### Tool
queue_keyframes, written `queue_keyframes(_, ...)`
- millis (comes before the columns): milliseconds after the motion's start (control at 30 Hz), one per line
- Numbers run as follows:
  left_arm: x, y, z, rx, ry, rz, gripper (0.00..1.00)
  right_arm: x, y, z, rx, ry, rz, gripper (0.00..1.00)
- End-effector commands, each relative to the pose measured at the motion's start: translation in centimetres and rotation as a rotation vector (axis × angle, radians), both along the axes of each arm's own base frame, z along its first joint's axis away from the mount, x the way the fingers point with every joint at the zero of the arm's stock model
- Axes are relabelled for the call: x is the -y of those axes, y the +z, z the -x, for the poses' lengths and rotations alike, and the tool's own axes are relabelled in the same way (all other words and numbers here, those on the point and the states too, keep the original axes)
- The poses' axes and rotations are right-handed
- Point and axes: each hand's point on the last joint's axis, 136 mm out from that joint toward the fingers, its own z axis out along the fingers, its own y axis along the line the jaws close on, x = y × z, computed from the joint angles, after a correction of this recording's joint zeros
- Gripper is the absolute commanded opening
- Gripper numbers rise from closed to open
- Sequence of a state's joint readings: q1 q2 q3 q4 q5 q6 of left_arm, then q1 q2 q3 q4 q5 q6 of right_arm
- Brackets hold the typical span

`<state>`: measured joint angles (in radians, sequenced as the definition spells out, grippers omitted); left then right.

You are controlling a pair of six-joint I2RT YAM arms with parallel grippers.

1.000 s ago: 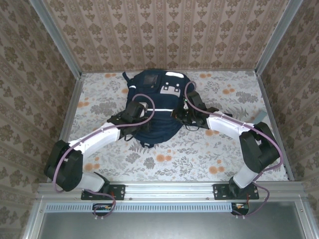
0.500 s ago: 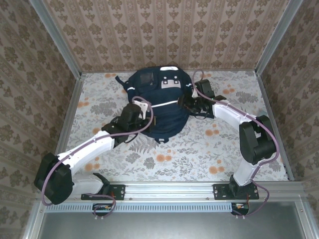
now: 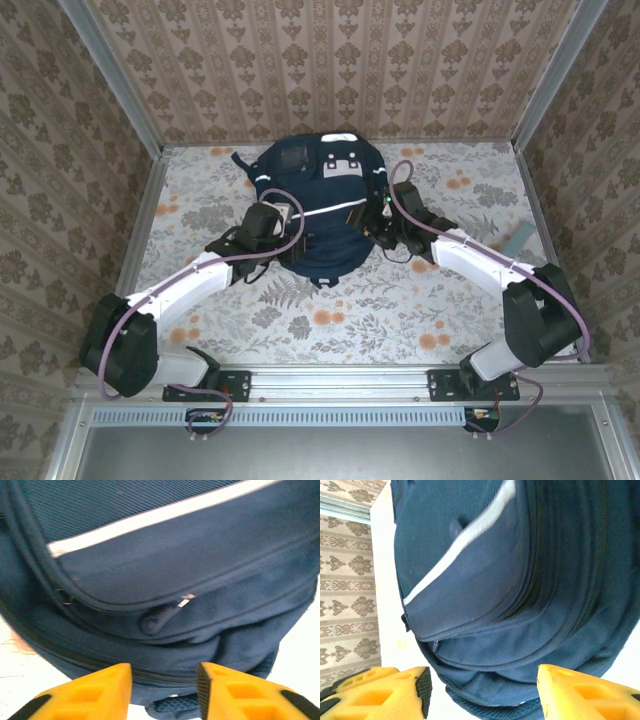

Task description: Pack the student bag

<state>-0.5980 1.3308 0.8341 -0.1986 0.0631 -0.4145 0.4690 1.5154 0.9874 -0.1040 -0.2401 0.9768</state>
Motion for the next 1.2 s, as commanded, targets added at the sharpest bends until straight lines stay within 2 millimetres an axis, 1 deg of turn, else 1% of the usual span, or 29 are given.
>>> queue_keyframes(0, -1.0, 0.3, -0.6, 0.005, 0.013, -0.009, 0.46, -1.6, -0.2, -0.8, -0.071, -0.083, -0.078, 0.57)
queue_keyframes(100, -1.4, 0.4, -0.8, 0.008, 0.033, 0.009, 0.52, -2.5, -1.4, -1.5, -0.119, -0.143, -0.118, 0.54)
queue_keyframes(167, -1.8, 0.3, -0.8, 0.000, 0.049, 0.011, 0.55, -3.1, -1.8, -2.2, -0.128, -0.172, -0.157, 0.52)
queue_keyframes(267, -2.1, 0.2, -0.8, -0.005, 0.060, 0.013, 0.59, -3.9, -1.6, -3.4, -0.109, -0.172, -0.170, 0.49)
queue_keyframes(367, -2.2, 0.4, -0.7, -0.004, 0.059, 0.018, 0.60, -4.4, -1.0, -4.1, -0.095, -0.171, -0.187, 0.45)
queue_keyframes(467, -2.3, 0.5, -0.6, -0.002, 0.057, 0.022, 0.60, -4.4, -0.7, -4.2, -0.088, -0.181, -0.187, 0.45)
queue_keyframes(567, -2.0, 0.3, -0.5, -0.006, 0.043, 0.031, 0.60, -4.2, -1.4, -4.3, -0.115, -0.208, -0.187, 0.45)
queue_keyframes(633, -1.6, 0.3, -0.6, -0.006, 0.023, 0.038, 0.59, -4.3, -1.9, -4.5, -0.137, -0.224, -0.210, 0.42)
queue_keyframes(733, -0.8, 0.4, -0.5, -0.007, -0.026, 0.052, 0.56, -4.5, -2.2, -4.9, -0.156, -0.236, -0.240, 0.38)
queue_keyframes(800, -0.3, 0.7, -0.4, -0.003, -0.059, 0.063, 0.54, -4.4, -1.9, -5.4, -0.153, -0.245, -0.266, 0.33)
queue_keyframes(833, -0.1, 0.7, -0.3, -0.001, -0.074, 0.068, 0.53, -4.4, -1.6, -5.6, -0.146, -0.248, -0.279, 0.29)
queue_keyframes(867, 0.2, 0.8, -0.3, 0.004, -0.089, 0.072, 0.53, -4.3, -1.2, -5.7, -0.136, -0.250, -0.292, 0.24)
queue_keyframes(967, 0.7, 0.7, -0.3, 0.013, -0.127, 0.074, 0.53, -4.3, 0.2, -5.9, -0.104, -0.244, -0.320, 0.14)
queue_keyframes(1067, 1.2, 0.4, -0.5, 0.023, -0.159, 0.060, 0.53, -4.3, 1.8, -5.8, -0.071, -0.230, -0.349, 0.10)
queue_keyframes(1167, 1.7, 0.2, -0.8, 0.034, -0.182, 0.038, 0.55, -4.3, 3.3, -5.6, -0.041, -0.209, -0.380, 0.07)
